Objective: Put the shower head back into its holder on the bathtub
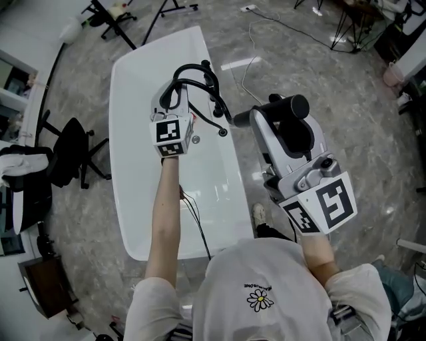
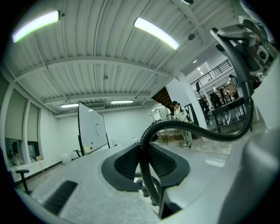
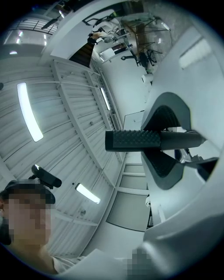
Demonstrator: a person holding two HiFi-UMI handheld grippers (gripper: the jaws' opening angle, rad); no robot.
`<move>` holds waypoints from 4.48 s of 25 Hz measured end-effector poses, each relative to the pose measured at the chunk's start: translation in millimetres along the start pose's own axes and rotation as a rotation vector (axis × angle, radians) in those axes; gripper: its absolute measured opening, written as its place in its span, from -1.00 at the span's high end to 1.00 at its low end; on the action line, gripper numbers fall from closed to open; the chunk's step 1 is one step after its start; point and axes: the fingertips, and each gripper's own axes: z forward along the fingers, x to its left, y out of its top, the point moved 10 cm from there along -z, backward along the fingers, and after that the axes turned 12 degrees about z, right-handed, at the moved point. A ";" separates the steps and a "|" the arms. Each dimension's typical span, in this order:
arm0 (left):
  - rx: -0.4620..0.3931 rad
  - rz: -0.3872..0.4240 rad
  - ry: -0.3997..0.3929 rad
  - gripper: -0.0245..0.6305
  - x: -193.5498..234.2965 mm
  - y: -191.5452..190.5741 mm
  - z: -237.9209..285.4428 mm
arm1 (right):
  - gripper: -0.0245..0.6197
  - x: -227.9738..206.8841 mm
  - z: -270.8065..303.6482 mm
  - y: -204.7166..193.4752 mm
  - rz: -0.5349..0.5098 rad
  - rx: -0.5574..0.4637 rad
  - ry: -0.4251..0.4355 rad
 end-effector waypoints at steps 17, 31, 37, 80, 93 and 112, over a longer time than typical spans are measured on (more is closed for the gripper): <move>0.210 -0.270 -0.200 0.52 -120.4 -92.4 -34.1 | 0.49 -17.7 27.0 -4.1 -0.093 0.029 -0.013; 0.179 -0.340 -0.082 0.93 -110.5 -84.4 -79.5 | 0.49 -58.1 73.5 -92.6 -0.033 0.202 -0.029; 0.232 -0.360 -0.058 0.93 -98.8 -112.2 -77.9 | 0.49 -85.0 112.7 -144.0 -0.012 0.296 -0.019; 0.289 -0.595 0.028 0.93 -114.9 -235.0 -67.5 | 0.49 -193.0 145.1 -425.9 -0.077 0.698 -0.140; 0.239 -0.598 0.021 0.93 -110.9 -198.7 -120.9 | 0.55 -166.8 104.5 -391.9 0.058 0.671 -0.300; -0.038 -0.587 0.040 0.93 -33.4 -47.2 -328.0 | 0.91 171.2 -43.2 -208.7 0.105 0.259 -0.154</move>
